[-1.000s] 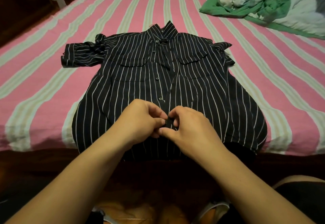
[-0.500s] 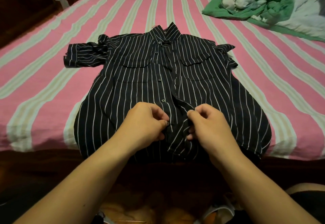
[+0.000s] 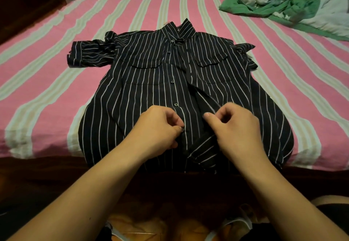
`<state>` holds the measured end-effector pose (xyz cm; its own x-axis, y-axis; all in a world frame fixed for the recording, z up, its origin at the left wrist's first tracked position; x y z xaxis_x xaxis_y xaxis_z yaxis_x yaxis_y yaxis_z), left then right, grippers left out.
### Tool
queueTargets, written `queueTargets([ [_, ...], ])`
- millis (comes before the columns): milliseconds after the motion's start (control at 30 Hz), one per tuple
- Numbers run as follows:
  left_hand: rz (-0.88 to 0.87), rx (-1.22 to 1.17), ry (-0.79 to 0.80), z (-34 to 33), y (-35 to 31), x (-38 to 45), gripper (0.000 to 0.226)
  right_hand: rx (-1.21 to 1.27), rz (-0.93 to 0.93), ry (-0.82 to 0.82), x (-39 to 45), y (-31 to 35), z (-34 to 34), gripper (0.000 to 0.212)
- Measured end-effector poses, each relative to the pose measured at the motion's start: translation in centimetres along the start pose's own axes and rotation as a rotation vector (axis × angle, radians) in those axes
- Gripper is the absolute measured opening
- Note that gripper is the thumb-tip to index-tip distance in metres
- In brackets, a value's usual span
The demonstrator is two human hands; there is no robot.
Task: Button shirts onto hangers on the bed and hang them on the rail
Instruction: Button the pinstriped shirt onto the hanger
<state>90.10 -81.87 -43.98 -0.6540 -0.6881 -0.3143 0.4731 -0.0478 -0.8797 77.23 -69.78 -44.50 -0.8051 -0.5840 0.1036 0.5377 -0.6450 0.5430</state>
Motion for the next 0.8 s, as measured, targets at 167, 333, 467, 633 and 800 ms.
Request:
queueTargets([
  [167,0.003,-0.087,0.013,0.1,-0.2,-0.4,0.01,-0.013,0.061,0.017,-0.4,0.0,1.2,0.031],
  [333,-0.032,-0.076,-0.024,-0.5,0.2,-0.3,0.012,0.036,0.003,0.191,-0.6,-0.6,0.0,0.019],
  [467,-0.072,-0.042,-0.05,-0.8,0.5,0.0,0.014,0.355,-0.091,0.394,-0.6,-0.3,-0.5,0.016],
  [633,-0.043,-0.125,-0.04,-0.8,0.7,0.1,0.015,0.44,-0.127,0.402,-0.9,0.3,-1.9,0.018],
  [800,-0.031,-0.221,-0.049,-0.4,0.8,-0.1,0.013,0.143,-0.022,0.263,-1.1,0.8,-2.9,0.016],
])
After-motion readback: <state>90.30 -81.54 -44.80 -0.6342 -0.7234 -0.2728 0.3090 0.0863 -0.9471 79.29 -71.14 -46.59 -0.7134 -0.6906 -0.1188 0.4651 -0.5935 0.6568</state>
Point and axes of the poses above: each hand's wrist, its own x-axis towards the middle knuckle, its own z-axis out of the back of the hand, y = z × x, the point moved 1 cm from there along x, towards the middle knuckle, and after that the axes turned 11 degrees about -x, right-handed, at the moved point
